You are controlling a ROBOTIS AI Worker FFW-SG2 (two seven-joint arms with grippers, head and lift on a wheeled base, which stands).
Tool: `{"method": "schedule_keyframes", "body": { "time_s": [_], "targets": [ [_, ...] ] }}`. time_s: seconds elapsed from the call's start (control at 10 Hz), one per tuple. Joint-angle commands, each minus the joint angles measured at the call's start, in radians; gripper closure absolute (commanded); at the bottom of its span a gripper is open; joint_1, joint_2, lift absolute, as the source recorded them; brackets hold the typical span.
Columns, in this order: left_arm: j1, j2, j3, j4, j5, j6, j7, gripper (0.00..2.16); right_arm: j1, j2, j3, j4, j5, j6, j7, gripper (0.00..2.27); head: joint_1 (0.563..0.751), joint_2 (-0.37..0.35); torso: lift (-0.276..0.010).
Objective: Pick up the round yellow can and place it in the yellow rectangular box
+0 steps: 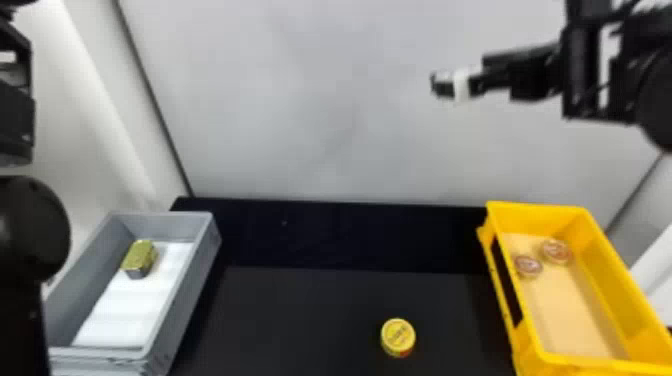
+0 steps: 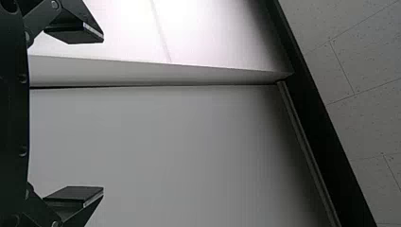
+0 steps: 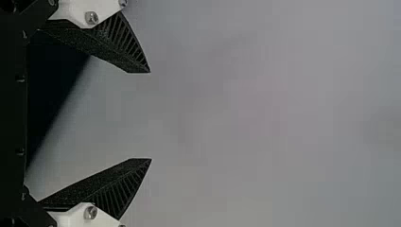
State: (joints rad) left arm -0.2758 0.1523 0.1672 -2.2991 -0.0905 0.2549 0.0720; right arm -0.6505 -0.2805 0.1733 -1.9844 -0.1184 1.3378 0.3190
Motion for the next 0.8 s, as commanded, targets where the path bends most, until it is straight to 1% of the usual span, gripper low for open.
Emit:
{"method": "schedule_keyframes", "body": {
  "time_s": [0.0,0.1,0.2,0.4,0.5,0.6,0.7],
  "targets": [
    [-0.006,-0.010,-0.012,0.009,0.000,0.001,0.000,0.14,0.081,0.011,0.020,0.058,0.085,-0.003,0.082,0.13,0.663,0.054,0.009],
    [-0.011,-0.013,-0.023,0.013,0.000,0.000,0.000,0.14,0.124,0.015,0.012,0.061,0.120,-0.007,0.106,0.13,0.663,0.054,0.009],
    [-0.011,-0.019,-0.023,0.017,0.000,-0.006,0.000,0.14,0.157,0.029,0.022,0.090,0.200,-0.018,0.169,0.13,0.663,0.054,0.009],
    [-0.017,-0.025,-0.032,0.027,0.001,-0.015,0.000,0.14,0.216,0.066,0.020,0.144,0.381,-0.052,0.338,0.12,0.663,0.054,0.009],
    [-0.020,-0.028,-0.034,0.030,0.003,-0.019,0.000,0.14,0.236,0.080,0.035,0.170,0.521,-0.075,0.450,0.12,0.663,0.054,0.009],
    [-0.022,-0.028,-0.034,0.033,0.003,-0.020,0.000,0.14,0.256,0.083,0.049,0.194,0.568,-0.089,0.488,0.12,0.663,0.054,0.009],
    [-0.020,-0.028,-0.034,0.033,0.005,-0.022,0.000,0.14,0.284,0.087,0.046,0.219,0.571,-0.104,0.502,0.12,0.663,0.054,0.009]
  ]
}}
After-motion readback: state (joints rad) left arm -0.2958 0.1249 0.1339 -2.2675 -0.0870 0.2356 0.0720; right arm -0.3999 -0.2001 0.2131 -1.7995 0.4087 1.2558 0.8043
